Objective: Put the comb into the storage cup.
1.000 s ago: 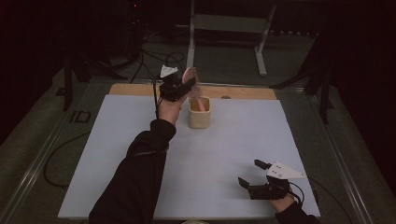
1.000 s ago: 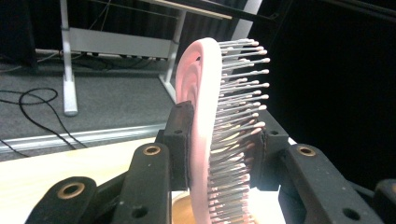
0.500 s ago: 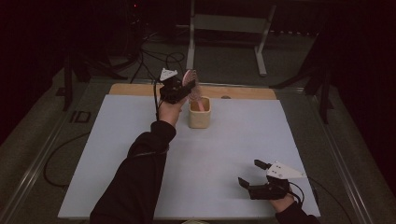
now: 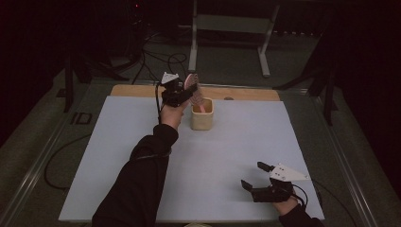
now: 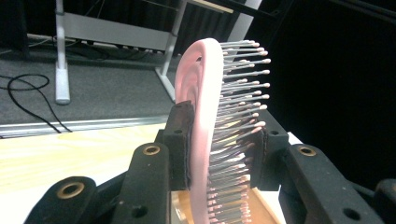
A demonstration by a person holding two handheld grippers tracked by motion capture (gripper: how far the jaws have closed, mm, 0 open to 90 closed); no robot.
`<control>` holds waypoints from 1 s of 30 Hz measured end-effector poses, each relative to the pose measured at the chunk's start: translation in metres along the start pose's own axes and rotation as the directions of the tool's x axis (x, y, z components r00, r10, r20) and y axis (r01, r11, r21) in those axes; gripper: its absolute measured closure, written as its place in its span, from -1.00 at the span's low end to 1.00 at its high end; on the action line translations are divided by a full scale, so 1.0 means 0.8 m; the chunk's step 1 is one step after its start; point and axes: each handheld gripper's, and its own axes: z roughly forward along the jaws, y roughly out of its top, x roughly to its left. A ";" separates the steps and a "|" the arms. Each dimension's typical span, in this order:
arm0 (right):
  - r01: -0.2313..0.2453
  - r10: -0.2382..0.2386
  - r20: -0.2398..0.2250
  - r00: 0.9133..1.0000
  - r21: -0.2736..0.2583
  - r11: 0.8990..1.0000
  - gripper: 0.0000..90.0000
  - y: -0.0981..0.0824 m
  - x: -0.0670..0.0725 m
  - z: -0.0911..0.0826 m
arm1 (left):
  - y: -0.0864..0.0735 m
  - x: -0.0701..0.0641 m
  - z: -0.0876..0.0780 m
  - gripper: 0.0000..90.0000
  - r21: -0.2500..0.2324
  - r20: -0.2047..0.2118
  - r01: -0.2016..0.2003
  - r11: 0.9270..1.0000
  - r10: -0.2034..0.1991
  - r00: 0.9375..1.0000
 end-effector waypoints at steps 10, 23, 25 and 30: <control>-0.003 0.003 0.001 1.000 0.001 1.000 -0.83 0.000 0.000 0.000 | -0.001 0.009 0.000 0.45 0.005 0.016 0.008 1.000 -0.008 1.000; -0.003 0.003 -0.001 1.000 0.004 1.000 -0.83 0.000 0.000 0.001 | 0.002 0.010 0.003 -0.39 0.100 0.043 0.015 0.995 -0.019 0.999; -0.003 0.003 0.001 1.000 0.003 1.000 -0.83 0.000 0.000 0.001 | 0.002 0.010 0.001 -0.60 0.096 0.070 -0.003 0.995 -0.004 0.998; -0.004 0.004 0.001 1.000 -0.001 1.000 -0.83 0.000 0.000 0.000 | 0.003 0.008 -0.001 -0.66 0.112 0.070 -0.017 0.994 0.009 0.997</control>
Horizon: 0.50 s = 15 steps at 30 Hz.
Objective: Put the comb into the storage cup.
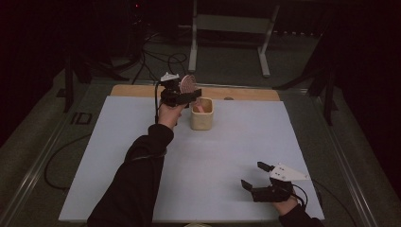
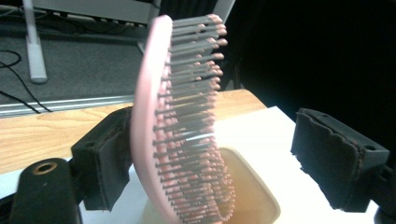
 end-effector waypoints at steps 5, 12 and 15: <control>-0.005 0.005 0.002 1.000 -0.006 1.000 -0.83 0.000 -0.001 0.000 | 0.001 0.000 -0.002 -0.85 0.015 0.023 -0.004 1.000 0.004 1.000; -0.009 0.009 0.003 1.000 -0.007 1.000 -0.83 0.000 -0.001 0.000 | 0.002 -0.001 -0.007 -1.00 0.038 0.028 -0.026 0.999 0.025 0.999; -0.013 0.013 0.000 1.000 -0.003 1.000 -0.83 0.000 -0.001 0.000 | 0.003 0.000 -0.009 -1.00 0.049 0.037 -0.036 0.998 0.035 0.999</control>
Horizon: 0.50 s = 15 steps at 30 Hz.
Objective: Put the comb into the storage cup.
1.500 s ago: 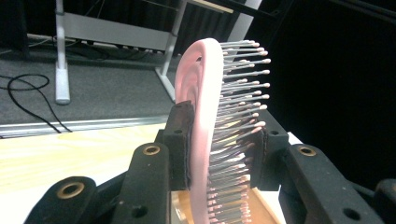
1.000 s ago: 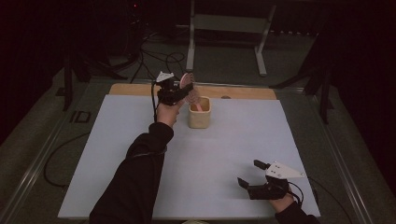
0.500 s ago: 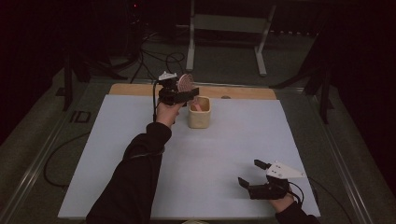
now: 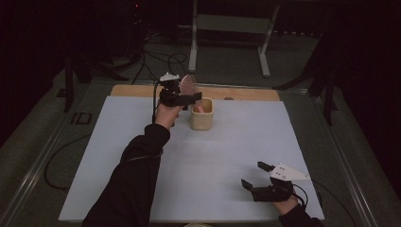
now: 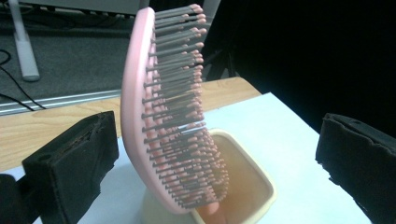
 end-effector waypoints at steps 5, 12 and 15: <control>0.005 -0.005 0.002 1.000 -0.001 1.000 -0.83 0.000 0.000 0.000 | 0.001 0.000 -0.005 -1.00 0.013 -0.004 -0.032 0.999 0.032 0.999; 0.007 -0.007 0.000 1.000 -0.004 1.000 -0.83 0.000 0.000 0.000 | 0.001 -0.001 -0.015 -1.00 0.035 0.006 -0.057 0.998 0.057 0.998; 0.007 -0.007 0.001 1.000 -0.005 1.000 -0.83 0.001 0.000 -0.001 | 0.001 -0.001 -0.020 -1.00 0.039 0.015 -0.072 0.997 0.071 0.997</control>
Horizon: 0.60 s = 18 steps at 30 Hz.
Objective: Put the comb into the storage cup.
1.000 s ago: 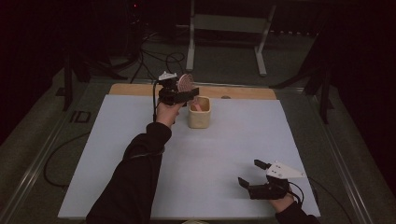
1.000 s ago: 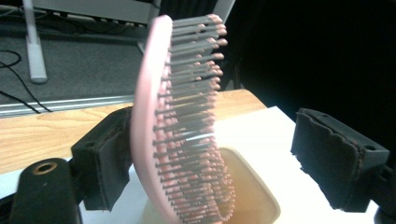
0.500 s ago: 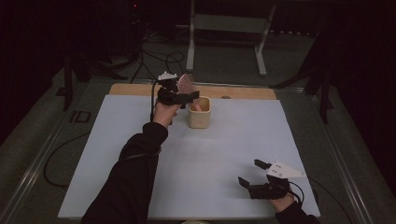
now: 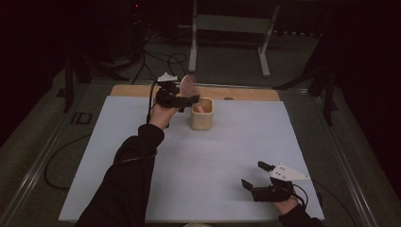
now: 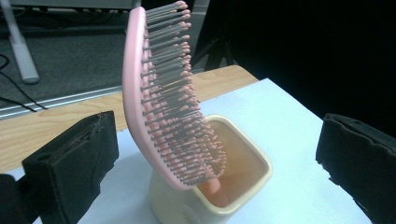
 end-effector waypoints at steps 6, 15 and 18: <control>-0.002 0.002 -0.007 1.000 0.012 1.000 -0.83 0.000 -0.001 0.002 | 0.000 0.000 -0.010 -1.00 -0.001 0.014 -0.022 1.000 0.022 1.000; -0.001 0.001 -0.005 1.000 0.009 1.000 -0.83 0.001 -0.001 0.001 | -0.004 0.000 -0.022 -1.00 0.004 0.036 -0.054 0.999 0.054 0.998; 0.000 0.000 -0.008 1.000 0.008 1.000 -0.83 0.001 -0.001 0.002 | -0.006 0.001 -0.025 -1.00 0.004 0.036 -0.056 0.998 0.056 0.998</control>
